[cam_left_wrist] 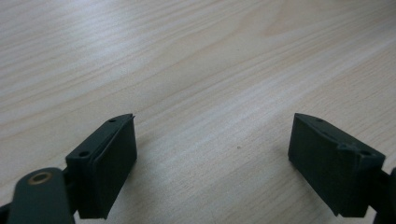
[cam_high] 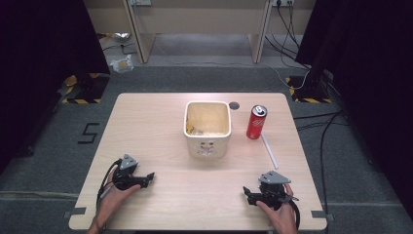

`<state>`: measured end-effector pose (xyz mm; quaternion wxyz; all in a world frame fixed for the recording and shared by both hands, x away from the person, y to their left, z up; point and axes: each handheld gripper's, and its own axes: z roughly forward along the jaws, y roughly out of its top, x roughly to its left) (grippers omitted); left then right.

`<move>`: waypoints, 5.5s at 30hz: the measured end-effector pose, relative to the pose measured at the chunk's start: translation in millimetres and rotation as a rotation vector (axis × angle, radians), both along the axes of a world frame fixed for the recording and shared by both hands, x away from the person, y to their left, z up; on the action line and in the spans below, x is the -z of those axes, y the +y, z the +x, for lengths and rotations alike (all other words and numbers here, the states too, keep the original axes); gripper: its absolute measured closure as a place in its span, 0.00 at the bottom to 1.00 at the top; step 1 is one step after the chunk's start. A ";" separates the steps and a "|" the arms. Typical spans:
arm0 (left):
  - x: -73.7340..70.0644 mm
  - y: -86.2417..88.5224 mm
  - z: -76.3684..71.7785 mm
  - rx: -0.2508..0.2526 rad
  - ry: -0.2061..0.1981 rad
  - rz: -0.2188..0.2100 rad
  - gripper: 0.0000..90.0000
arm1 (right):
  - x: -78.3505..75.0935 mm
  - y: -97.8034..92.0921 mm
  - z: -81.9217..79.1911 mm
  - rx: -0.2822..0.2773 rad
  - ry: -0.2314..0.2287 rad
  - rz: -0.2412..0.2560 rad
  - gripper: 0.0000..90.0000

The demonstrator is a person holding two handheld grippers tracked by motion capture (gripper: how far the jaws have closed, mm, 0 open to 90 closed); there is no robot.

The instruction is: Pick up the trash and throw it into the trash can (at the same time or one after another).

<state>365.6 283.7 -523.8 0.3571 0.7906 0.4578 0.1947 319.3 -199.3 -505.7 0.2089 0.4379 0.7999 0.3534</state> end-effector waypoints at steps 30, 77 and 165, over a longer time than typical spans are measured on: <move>0.1 -0.1 0.0 -0.001 -0.001 -0.002 0.16 | -48.0 -21.8 69.8 0.146 -0.112 0.021 0.17; 0.1 -0.1 0.0 -0.001 0.000 -0.002 0.16 | -37.4 -19.3 168.1 0.200 -0.108 0.058 0.20; 0.1 -0.1 0.0 -0.001 0.000 -0.002 0.16 | -128.6 15.5 147.8 0.099 -0.216 0.079 0.38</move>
